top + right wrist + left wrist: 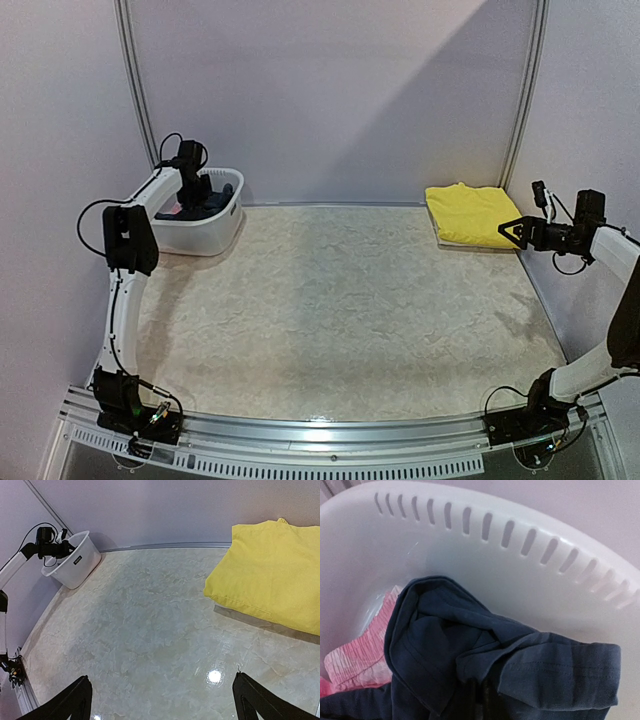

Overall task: Fold and stack the mixed laundry pile
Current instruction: Pick up the crumpled tank top and place it in the bin, then place the crumpled tank top at the center of the board, then pick up the crumpled tank top from the center of the board.

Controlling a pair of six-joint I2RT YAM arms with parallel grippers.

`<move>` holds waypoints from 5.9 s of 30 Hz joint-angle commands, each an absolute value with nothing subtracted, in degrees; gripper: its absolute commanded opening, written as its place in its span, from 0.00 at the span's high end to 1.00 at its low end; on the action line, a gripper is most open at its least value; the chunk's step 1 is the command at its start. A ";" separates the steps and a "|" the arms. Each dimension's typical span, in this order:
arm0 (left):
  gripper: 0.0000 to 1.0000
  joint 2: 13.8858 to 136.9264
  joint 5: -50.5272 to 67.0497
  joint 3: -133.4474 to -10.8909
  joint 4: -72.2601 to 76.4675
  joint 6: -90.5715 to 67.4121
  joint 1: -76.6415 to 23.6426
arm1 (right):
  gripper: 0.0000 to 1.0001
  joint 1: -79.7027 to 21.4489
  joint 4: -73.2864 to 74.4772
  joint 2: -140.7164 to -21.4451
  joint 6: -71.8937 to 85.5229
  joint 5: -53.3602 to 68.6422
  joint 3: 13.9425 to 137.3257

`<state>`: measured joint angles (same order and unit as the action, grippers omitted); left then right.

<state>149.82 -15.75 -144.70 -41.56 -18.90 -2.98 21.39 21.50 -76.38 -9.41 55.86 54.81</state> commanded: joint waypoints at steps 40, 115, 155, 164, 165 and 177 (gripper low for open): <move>1.00 106.89 4.59 -143.03 -18.95 -0.34 -48.05 | 0.02 21.25 25.33 -77.54 -12.52 59.32 57.81; 0.55 116.08 8.21 -80.04 -19.82 -27.90 -51.42 | 1.00 -17.98 41.10 -93.83 -29.78 18.30 66.50; 1.00 94.47 -11.62 -96.06 -36.41 -12.34 -47.65 | 1.00 -12.05 51.91 -93.85 -25.27 29.13 84.76; 1.00 94.73 -10.15 -90.87 -34.32 -14.45 -47.48 | 0.34 -14.80 49.85 -102.03 -18.50 36.62 83.43; 1.00 94.65 -10.05 -90.34 -33.94 -14.79 -47.46 | 0.34 -15.76 50.13 -103.56 -18.60 37.13 84.09; 1.00 93.82 -9.31 -87.18 -33.33 -15.99 -47.29 | 0.31 -23.98 53.81 -123.02 -16.96 41.58 101.87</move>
<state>95.48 -9.74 -88.75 -34.41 -15.20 -48.05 -22.55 51.96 -118.28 -18.22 38.54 95.46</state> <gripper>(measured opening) 0.020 0.682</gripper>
